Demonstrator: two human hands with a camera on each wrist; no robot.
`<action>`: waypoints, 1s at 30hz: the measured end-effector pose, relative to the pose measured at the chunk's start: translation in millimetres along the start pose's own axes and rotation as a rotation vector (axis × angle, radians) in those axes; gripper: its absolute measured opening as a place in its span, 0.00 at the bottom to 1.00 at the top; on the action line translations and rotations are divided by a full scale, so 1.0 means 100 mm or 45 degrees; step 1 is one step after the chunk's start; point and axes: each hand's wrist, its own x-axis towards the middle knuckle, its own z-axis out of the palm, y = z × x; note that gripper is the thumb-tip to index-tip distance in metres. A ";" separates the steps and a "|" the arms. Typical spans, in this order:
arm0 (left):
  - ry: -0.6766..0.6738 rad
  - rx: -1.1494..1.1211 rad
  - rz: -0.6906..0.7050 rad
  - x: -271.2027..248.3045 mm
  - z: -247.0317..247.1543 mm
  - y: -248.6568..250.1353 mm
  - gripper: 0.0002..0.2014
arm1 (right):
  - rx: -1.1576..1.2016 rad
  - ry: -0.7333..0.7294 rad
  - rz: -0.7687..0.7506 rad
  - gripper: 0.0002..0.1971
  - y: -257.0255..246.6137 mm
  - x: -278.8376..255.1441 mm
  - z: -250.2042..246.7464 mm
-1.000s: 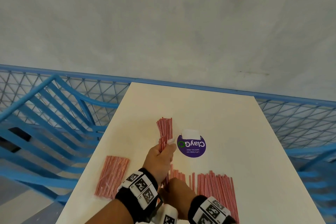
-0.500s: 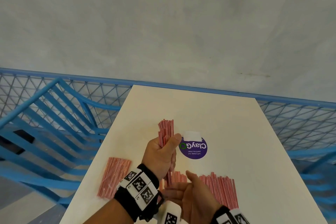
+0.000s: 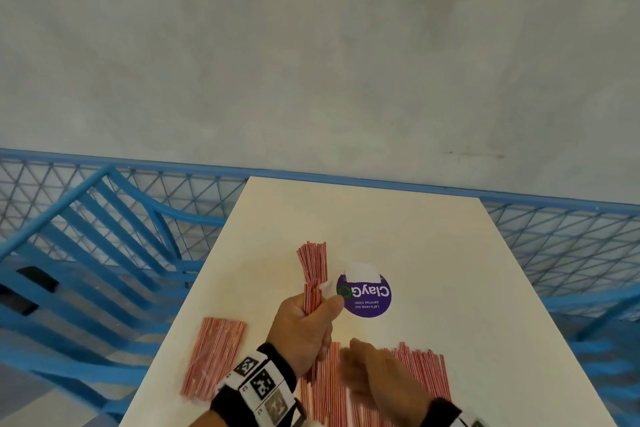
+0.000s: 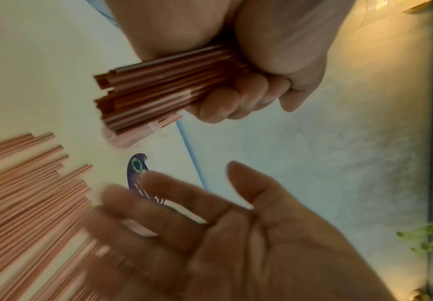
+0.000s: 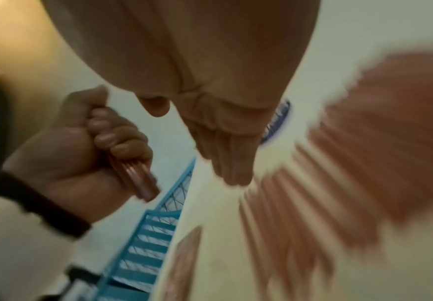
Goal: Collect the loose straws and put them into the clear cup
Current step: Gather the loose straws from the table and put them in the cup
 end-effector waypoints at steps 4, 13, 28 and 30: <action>-0.069 0.087 0.018 0.00 -0.04 0.00 0.19 | -0.581 0.314 -0.695 0.23 -0.49 -0.38 -0.10; -0.217 -0.134 0.100 0.04 -0.01 0.06 0.20 | -1.419 -0.036 -0.800 0.31 -0.78 -0.64 0.08; 0.154 -0.198 0.079 0.24 -0.18 0.41 0.25 | 0.474 0.240 0.043 0.27 -0.34 -0.12 -0.03; 0.148 -0.319 0.159 0.28 -0.13 0.51 0.28 | 0.714 0.045 0.262 0.33 -0.27 -0.06 0.06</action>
